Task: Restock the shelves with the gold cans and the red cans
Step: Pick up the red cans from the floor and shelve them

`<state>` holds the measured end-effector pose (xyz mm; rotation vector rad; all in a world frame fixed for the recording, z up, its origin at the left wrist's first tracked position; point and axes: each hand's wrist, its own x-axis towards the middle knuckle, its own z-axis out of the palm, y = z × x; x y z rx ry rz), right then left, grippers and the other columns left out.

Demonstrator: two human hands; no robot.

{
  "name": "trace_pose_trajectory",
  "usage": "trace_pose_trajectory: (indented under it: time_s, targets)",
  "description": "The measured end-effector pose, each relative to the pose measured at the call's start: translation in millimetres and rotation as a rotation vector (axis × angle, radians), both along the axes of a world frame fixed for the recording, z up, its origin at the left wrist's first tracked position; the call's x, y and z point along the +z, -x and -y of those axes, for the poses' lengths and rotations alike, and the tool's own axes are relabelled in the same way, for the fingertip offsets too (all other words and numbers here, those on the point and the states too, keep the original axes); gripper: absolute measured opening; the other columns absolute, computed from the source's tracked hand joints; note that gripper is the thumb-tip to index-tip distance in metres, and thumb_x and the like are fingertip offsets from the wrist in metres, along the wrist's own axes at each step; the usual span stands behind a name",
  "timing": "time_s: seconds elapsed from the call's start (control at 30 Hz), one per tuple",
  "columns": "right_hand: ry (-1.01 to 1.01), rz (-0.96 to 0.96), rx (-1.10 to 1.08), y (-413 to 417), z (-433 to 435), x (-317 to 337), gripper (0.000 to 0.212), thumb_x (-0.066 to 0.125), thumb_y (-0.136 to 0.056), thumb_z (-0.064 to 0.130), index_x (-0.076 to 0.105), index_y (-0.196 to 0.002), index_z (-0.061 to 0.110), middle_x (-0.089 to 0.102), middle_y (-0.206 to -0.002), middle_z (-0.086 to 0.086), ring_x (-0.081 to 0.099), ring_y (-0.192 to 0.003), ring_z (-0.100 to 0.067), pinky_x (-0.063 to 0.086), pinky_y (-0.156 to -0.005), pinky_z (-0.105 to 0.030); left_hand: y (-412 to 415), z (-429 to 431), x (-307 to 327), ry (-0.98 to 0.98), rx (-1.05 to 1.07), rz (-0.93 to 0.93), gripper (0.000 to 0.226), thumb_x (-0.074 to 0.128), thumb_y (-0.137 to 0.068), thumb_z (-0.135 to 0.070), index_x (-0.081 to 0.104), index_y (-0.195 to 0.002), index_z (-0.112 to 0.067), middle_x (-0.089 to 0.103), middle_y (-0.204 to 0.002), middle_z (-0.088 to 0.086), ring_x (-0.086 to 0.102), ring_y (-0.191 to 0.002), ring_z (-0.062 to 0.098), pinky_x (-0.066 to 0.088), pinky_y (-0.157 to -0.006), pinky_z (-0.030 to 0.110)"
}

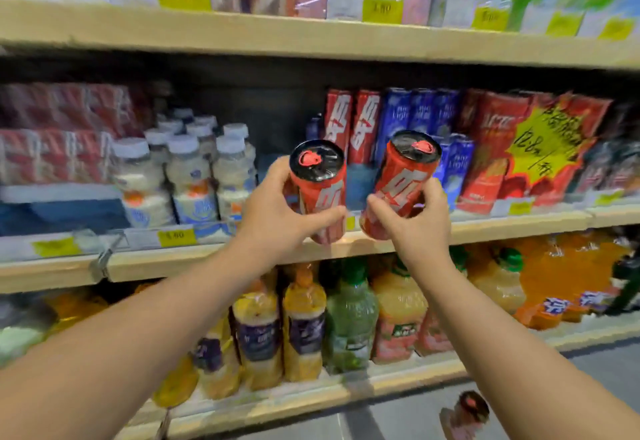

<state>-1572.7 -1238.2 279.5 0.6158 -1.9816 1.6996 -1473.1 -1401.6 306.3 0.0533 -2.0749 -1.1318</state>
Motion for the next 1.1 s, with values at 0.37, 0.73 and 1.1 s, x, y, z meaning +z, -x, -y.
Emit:
trace_pose_trajectory:
  time_s: [0.37,0.73,1.1]
  targets:
    - [0.215,0.071,0.230,30,65,47,0.050,0.086,-0.066,0.023,0.061,-0.106,0.007,0.062,-0.109,-0.020,0.061,-0.103,-0.029,0.048,-0.093,-0.046,60,65,46,-0.034,0.372,0.038,0.049,0.085,-0.061,-0.035,0.048,-0.091,-0.021,0.058,-0.083,-0.009,0.056,-0.076,0.009,0.036,-0.058,0.017]
    - [0.149,0.121,0.194,50,97,35,0.043,0.085,-0.067,0.022,0.060,-0.103,0.018,0.062,-0.108,-0.008,0.060,-0.101,-0.017,0.048,-0.085,-0.018,127,74,59,-0.206,0.543,0.173,0.068,0.078,-0.073,-0.023,0.036,-0.124,-0.009,0.061,-0.119,0.015,0.059,-0.106,0.034,0.046,-0.084,0.041]
    - [0.153,0.199,0.215,68,124,37,0.059,0.079,-0.071,0.010,0.038,-0.111,0.025,0.056,-0.091,0.017,0.058,-0.075,0.015,0.041,-0.059,-0.001,135,69,20,-0.160,0.556,0.186,0.079,0.066,-0.081,-0.018,0.018,-0.144,-0.014,0.045,-0.138,0.017,0.046,-0.123,0.036,0.040,-0.100,0.045]
